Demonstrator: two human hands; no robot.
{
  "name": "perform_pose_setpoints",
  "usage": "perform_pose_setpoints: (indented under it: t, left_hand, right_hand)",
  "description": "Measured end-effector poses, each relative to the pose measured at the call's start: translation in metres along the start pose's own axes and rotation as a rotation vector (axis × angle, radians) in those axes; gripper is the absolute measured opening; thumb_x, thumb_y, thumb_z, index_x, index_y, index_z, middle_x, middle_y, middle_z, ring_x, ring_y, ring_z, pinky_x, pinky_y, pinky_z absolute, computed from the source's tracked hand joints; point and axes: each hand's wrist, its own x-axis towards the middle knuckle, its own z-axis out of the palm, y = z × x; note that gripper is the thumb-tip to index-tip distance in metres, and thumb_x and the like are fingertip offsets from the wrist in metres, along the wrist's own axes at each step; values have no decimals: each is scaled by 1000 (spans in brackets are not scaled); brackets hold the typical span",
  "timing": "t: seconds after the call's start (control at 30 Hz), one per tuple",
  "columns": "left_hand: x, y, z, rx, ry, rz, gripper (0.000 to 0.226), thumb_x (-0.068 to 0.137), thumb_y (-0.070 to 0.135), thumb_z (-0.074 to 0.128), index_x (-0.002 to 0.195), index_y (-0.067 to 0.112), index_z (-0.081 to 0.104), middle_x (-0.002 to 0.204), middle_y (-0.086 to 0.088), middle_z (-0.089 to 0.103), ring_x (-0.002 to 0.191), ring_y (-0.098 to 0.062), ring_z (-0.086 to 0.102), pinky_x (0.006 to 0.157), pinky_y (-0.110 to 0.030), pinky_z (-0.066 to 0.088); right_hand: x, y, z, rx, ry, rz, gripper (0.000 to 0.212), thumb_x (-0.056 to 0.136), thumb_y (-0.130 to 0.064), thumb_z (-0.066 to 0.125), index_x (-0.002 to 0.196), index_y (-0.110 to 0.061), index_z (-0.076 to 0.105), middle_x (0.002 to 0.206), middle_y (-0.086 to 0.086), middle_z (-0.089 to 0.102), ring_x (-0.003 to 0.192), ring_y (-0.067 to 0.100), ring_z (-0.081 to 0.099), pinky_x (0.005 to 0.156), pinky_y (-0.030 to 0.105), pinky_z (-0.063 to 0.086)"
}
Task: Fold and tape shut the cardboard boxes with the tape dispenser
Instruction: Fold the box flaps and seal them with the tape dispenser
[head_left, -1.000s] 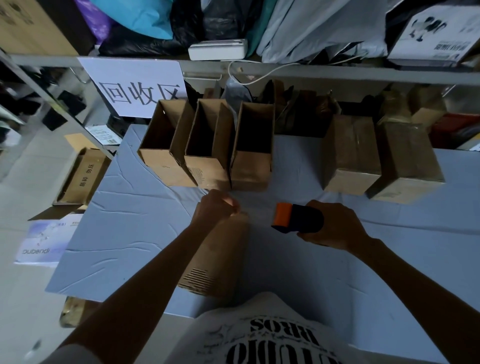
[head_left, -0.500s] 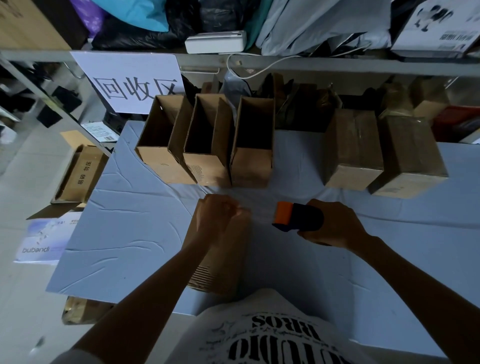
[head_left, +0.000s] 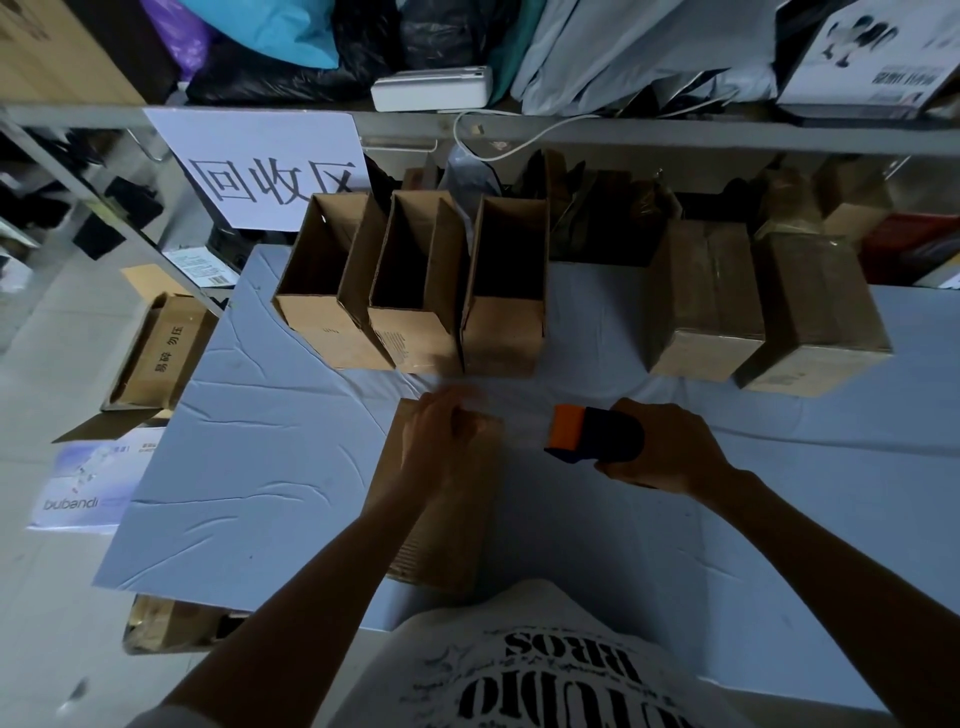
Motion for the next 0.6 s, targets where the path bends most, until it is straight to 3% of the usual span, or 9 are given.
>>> perform_pose_setpoints:
  t: [0.07, 0.2, 0.33, 0.4, 0.47, 0.53, 0.6]
  left_hand:
    - [7, -3, -3, -71, -20, -27, 61, 80, 18, 75, 134, 16, 47, 133, -3, 53, 101, -16, 63, 85, -23, 50]
    - [5, -8, -2, -2, -3, -83, 54, 79, 27, 76, 128, 22, 55, 129, -2, 59, 115, -18, 56, 92, -23, 42]
    - [-3, 0, -3, 133, 81, -167, 57, 78, 41, 73, 129, 23, 56, 144, -6, 43, 136, -29, 29, 108, -38, 29]
    - [-9, 12, -1, 265, 64, -338, 76, 78, 56, 67, 142, 25, 40, 157, -9, 18, 144, -34, 6, 115, -56, 12]
    - [-19, 24, 6, 293, 8, -509, 95, 78, 66, 59, 151, 26, 15, 160, -10, -8, 145, -37, -12, 111, -65, -1]
    - [-27, 30, 15, 352, -42, -567, 101, 81, 66, 56, 152, 25, -3, 158, -11, -18, 143, -40, -16, 110, -68, -2]
    - [-29, 27, 13, 382, -95, -546, 106, 79, 62, 62, 152, 24, -6, 158, -12, -14, 143, -45, -6, 110, -68, 6]
  right_hand:
    - [-1, -1, 1, 0, 6, 5, 53, 66, -55, 76, 104, -28, 51, 79, -14, 56, 69, 6, 53, 61, 19, 39]
    - [0, -3, 4, -27, 7, 5, 53, 66, -57, 74, 105, -28, 52, 80, -12, 58, 68, 6, 53, 58, 19, 38]
    - [0, -3, 7, -25, 7, 10, 55, 66, -58, 74, 105, -28, 51, 77, -15, 53, 67, 5, 52, 57, 19, 36]
    - [0, -3, 7, -26, 3, 14, 57, 65, -59, 74, 106, -27, 51, 77, -15, 53, 68, 6, 53, 59, 20, 39]
    - [-1, -5, 7, -25, -14, 19, 59, 64, -61, 74, 106, -26, 50, 81, -12, 58, 71, 8, 57, 63, 23, 45]
    - [-3, -7, 6, -19, -18, 20, 61, 63, -63, 73, 106, -25, 50, 86, -9, 62, 75, 10, 59, 67, 25, 50]
    - [-8, -8, 5, 7, 11, 26, 61, 62, -66, 72, 103, -24, 52, 83, -10, 62, 73, 9, 59, 65, 25, 49]
